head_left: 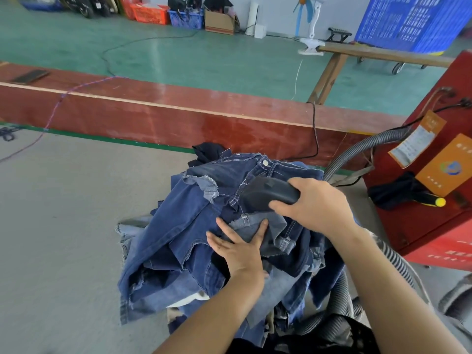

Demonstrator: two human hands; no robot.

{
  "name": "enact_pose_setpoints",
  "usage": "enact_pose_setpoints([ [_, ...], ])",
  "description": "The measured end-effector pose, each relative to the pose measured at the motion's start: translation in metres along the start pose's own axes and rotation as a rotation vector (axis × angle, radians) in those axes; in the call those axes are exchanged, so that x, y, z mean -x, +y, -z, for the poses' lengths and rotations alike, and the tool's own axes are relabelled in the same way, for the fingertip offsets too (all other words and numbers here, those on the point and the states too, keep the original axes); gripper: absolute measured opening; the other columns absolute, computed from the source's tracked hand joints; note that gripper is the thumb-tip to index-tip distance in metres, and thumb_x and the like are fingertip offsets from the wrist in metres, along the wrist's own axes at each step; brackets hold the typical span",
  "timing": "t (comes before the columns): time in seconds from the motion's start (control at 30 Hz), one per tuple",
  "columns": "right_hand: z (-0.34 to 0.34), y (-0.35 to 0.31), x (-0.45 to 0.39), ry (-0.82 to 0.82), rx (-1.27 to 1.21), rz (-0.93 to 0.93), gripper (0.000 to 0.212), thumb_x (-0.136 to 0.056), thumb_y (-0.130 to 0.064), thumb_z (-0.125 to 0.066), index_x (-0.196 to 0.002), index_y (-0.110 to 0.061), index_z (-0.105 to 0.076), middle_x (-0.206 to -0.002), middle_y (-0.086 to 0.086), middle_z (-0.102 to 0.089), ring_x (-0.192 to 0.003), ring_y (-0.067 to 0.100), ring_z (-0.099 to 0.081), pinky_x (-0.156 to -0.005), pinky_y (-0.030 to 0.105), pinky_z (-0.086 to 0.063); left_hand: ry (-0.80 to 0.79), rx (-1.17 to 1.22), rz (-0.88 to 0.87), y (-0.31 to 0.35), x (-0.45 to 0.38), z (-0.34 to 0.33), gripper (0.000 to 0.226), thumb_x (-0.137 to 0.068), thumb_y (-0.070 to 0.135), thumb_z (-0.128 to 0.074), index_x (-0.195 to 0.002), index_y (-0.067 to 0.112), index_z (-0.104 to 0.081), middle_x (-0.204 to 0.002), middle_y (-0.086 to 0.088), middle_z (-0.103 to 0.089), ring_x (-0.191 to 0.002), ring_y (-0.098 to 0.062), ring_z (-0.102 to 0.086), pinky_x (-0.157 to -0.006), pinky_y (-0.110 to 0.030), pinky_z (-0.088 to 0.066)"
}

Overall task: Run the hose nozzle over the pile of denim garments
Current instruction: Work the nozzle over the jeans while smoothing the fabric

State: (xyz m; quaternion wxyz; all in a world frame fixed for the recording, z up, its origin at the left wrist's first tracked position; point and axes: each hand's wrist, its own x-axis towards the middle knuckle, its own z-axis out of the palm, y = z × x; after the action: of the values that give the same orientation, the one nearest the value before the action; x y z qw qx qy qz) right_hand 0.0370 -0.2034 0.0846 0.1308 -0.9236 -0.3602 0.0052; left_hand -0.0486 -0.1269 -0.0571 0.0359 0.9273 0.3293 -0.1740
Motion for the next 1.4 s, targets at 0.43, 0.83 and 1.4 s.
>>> enact_pose_setpoints([
  [0.43, -0.027, -0.009, -0.002, -0.026, -0.014, 0.032, 0.033, -0.077, -0.06, -0.061, -0.076, -0.03, -0.047, -0.065, -0.014, -0.049, -0.066, 0.012, -0.051, -0.047, 0.023, -0.027, -0.041, -0.002, 0.005, -0.001, 0.001, 0.003, 0.117, -0.083, 0.062, -0.062, -0.122, 0.045, 0.046, -0.11, -0.054, 0.046, -0.122, -0.078, 0.005, -0.102, -0.076, 0.003],
  [0.83, -0.02, -0.004, -0.001, -0.135, 0.106, 0.04, 0.037, -0.078, -0.059, -0.062, -0.079, -0.024, -0.051, -0.074, -0.012, -0.052, -0.076, 0.015, -0.055, -0.056, 0.029, -0.035, -0.078, 0.028, 0.01, -0.002, 0.003, 0.006, 0.112, -0.082, 0.062, -0.062, -0.133, 0.049, 0.037, -0.111, -0.053, 0.048, -0.123, -0.077, 0.008, -0.103, -0.075, 0.004],
  [1.4, 0.009, 0.0, -0.005, 0.07, -0.083, -0.094, 0.035, -0.078, -0.061, -0.064, -0.07, -0.031, -0.047, -0.062, -0.012, -0.052, -0.057, 0.0, -0.046, -0.048, 0.023, -0.028, 0.136, 0.218, -0.193, 0.002, 0.008, 0.026, 0.099, -0.092, 0.071, -0.023, -0.146, 0.002, 0.024, -0.153, -0.032, 0.021, -0.144, -0.043, 0.017, -0.117, -0.05, 0.01],
])
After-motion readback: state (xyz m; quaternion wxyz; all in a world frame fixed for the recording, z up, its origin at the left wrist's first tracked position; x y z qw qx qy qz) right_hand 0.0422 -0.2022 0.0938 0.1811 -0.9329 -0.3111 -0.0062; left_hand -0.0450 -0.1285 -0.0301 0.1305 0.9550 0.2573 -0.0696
